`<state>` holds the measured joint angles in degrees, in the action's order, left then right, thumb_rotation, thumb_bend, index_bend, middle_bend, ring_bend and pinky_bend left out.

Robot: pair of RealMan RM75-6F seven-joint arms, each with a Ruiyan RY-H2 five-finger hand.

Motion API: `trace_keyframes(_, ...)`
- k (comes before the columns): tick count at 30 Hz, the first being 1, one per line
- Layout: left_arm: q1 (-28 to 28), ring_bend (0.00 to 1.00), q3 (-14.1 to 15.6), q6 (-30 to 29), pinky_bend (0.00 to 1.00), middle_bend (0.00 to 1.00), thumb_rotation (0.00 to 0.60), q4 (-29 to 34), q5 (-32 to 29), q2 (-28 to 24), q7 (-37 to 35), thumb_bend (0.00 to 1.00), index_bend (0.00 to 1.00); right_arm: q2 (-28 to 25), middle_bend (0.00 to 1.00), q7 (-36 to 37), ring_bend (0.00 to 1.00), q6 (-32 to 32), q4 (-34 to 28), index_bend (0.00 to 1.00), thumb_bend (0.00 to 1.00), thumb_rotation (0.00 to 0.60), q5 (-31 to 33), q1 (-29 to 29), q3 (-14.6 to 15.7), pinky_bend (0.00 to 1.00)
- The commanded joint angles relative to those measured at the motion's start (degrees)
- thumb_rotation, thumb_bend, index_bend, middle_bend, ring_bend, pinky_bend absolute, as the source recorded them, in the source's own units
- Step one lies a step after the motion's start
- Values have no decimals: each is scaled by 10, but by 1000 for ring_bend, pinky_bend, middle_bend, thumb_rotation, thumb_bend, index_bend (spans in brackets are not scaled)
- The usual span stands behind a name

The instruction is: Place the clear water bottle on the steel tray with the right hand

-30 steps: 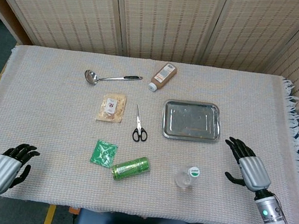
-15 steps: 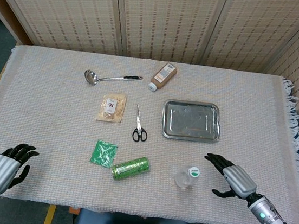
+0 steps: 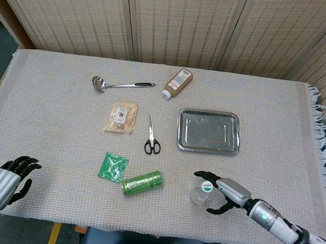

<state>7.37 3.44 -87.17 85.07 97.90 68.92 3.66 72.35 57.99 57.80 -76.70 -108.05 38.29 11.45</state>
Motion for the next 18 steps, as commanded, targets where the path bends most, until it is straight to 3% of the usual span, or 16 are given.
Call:
trace_keyframes(1, -1, 179, 0, -3, 387, 249, 600, -1, 2, -1, -1, 586, 320, 32, 103, 29, 0, 12, 23, 187, 0, 600, 3, 13, -2, 190)
trace_keyframes(4, -2, 180, -1, -8, 387, 249, 600, -1, 2, -2, -4, 587, 319, 57, 310, 1, 24, 31, 44, 587, 0, 600, 25, 0, -17, 232)
trace_keyframes(5, -3, 180, -1, -9, 387, 249, 600, 0, 2, -3, -8, 587, 320, 65, 354, -13, 38, 42, 49, 683, 0, 600, 37, -9, -24, 246)
trace_keyframes(7, -3, 181, -1, -10, 387, 249, 600, -1, 5, -3, -8, 587, 320, 69, 402, -30, 52, 52, 51, 776, 0, 600, 50, -18, -30, 260)
trace_keyframes(11, -3, 180, 0, -9, 387, 249, 600, 0, 5, -3, -5, 587, 320, 59, 443, -70, 79, 80, 40, 840, 0, 600, 74, -33, -47, 265)
trace_keyframes(18, -3, 180, 0, -8, 386, 249, 600, -1, 6, -3, 1, 587, 320, 33, 447, -152, 80, 122, 9, 850, 0, 600, 106, -54, -79, 265)
